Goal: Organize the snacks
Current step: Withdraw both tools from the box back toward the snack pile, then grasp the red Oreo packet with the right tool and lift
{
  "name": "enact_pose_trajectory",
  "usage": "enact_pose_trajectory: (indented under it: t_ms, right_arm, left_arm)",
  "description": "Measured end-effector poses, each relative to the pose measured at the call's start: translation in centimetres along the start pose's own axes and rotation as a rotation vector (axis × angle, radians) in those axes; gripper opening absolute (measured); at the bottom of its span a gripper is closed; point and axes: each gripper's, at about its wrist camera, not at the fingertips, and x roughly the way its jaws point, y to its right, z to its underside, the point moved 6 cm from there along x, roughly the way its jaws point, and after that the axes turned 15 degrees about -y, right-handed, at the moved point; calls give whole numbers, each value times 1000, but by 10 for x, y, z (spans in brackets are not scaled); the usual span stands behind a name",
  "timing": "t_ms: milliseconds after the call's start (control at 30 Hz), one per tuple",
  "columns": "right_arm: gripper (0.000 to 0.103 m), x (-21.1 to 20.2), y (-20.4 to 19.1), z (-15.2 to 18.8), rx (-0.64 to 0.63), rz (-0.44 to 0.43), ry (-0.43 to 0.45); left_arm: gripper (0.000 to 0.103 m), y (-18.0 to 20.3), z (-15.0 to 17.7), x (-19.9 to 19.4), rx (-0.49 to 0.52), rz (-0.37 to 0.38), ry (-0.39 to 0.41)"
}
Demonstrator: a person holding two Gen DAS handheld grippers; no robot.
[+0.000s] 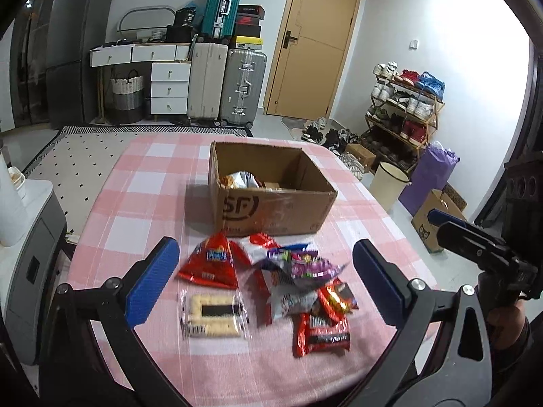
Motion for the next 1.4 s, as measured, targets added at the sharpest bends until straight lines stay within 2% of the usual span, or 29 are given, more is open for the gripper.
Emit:
enact_pose_trajectory:
  t_ms: [300, 400, 700, 1133, 1400]
  right_arm:
    - [102, 2, 0, 32, 5, 19, -48]
    - [102, 10, 1, 44, 18, 16, -78]
    - [102, 37, 8, 65, 68, 0, -148]
    - [102, 91, 30, 81, 115, -15, -259]
    - [101, 118, 44, 87, 129, -21, -296]
  left_arm:
    - [102, -1, 34, -5, 8, 14, -10]
    - [102, -4, 44, 0, 10, 23, -40]
    - [102, -20, 50, 10, -28, 29, -56]
    - [102, -31, 67, 54, -23, 38, -129]
    - [102, -38, 75, 79, -39, 38, -170]
